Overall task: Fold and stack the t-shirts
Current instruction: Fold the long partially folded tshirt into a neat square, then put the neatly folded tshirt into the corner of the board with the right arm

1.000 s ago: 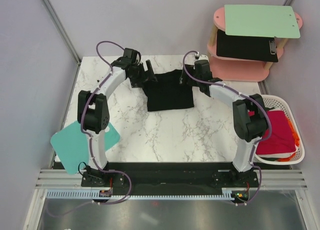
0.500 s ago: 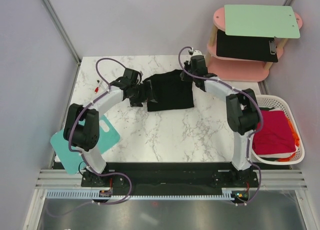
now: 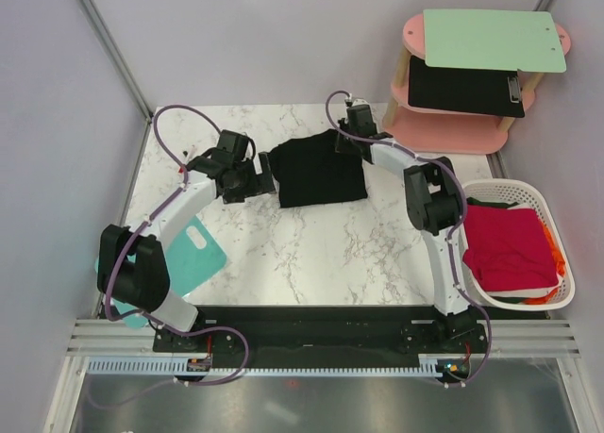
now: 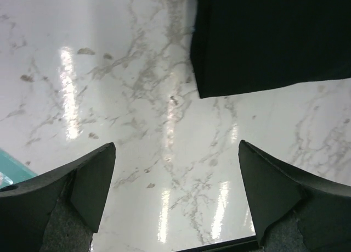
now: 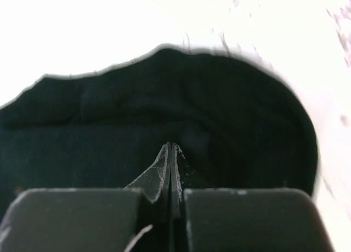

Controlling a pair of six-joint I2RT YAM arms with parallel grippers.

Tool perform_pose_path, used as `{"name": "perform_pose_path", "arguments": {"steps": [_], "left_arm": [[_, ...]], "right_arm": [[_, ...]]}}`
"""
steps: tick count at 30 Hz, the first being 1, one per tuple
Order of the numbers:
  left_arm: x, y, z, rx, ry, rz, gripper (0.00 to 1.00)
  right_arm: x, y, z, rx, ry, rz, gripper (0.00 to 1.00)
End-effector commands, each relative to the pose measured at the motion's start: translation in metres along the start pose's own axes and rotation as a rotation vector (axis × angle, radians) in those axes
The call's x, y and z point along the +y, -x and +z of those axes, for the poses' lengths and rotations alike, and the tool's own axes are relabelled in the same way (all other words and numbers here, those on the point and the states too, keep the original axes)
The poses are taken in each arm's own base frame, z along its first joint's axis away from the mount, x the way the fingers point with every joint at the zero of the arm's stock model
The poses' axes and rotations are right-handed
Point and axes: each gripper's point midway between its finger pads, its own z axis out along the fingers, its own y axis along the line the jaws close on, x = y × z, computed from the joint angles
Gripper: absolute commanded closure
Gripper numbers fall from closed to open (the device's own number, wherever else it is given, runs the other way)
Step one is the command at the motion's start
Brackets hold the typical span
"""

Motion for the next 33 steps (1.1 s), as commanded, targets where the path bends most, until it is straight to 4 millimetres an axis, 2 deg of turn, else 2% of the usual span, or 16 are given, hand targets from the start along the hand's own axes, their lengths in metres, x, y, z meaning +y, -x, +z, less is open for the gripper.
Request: {"name": "perform_pose_path", "arguments": {"steps": [1, 2, 4, 5, 6, 7, 8, 9, 11, 12, 14, 15, 19, 22, 29, 33], "left_arm": [[0.047, -0.018, -0.005, 0.051, 0.211, 0.031, 0.01], [0.053, -0.022, -0.006, 0.066, 0.239, 0.026, 0.02], [0.058, -0.027, -0.004, 0.078, 0.253, 0.014, 0.06], [0.061, -0.03, -0.003, 0.085, 0.26, 0.006, 0.23], [0.066, -0.037, -0.002, 0.103, 0.267, 0.001, 0.51], [0.069, -0.042, 0.0, 0.115, 0.273, -0.015, 0.88], [0.074, -0.046, 0.001, 0.132, 0.268, -0.042, 0.98], [0.08, -0.057, 0.003, 0.165, 0.269, -0.055, 0.98], [0.091, -0.067, 0.006, 0.21, 0.268, -0.072, 0.98], [0.1, -0.076, 0.006, 0.24, 0.286, -0.065, 0.98], [0.118, -0.087, 0.002, 0.286, 0.352, -0.083, 0.98], [0.124, -0.094, 0.001, 0.304, 0.372, -0.085, 0.98], [0.147, -0.112, -0.006, 0.356, 0.468, -0.084, 0.98], [0.151, -0.123, -0.003, 0.395, 0.475, -0.092, 0.98], [0.154, -0.139, 0.0, 0.47, 0.48, -0.077, 0.98], [0.14, -0.136, -0.008, 0.431, 0.436, -0.075, 0.98]], "right_arm": [[0.029, 0.065, -0.073, -0.166, 0.093, -0.002, 0.98], [0.037, 0.085, -0.1, -0.211, 0.114, 0.003, 0.98], [0.037, 0.077, -0.117, -0.197, 0.123, 0.003, 0.96], [0.042, 0.087, -0.138, -0.219, 0.142, 0.003, 0.96], [0.037, 0.07, -0.142, -0.183, 0.135, 0.006, 0.96], [0.035, 0.065, -0.15, -0.174, 0.134, 0.014, 0.96], [0.04, 0.068, -0.167, -0.19, 0.156, 0.013, 0.96], [0.033, 0.046, -0.168, -0.147, 0.145, 0.019, 0.97], [0.029, 0.035, -0.182, -0.122, 0.133, 0.025, 0.97], [0.023, 0.015, -0.182, -0.078, 0.129, 0.025, 0.97], [0.019, 0.004, -0.19, -0.06, 0.124, 0.028, 0.97], [0.013, -0.013, -0.189, -0.025, 0.11, 0.032, 0.97], [0.009, -0.039, -0.192, 0.03, 0.118, 0.049, 0.98], [0.009, -0.052, -0.189, 0.064, 0.128, 0.053, 0.98], [0.011, -0.052, -0.188, 0.074, 0.14, 0.06, 0.98], [0.014, -0.05, -0.187, 0.077, 0.147, 0.059, 0.98]]}}
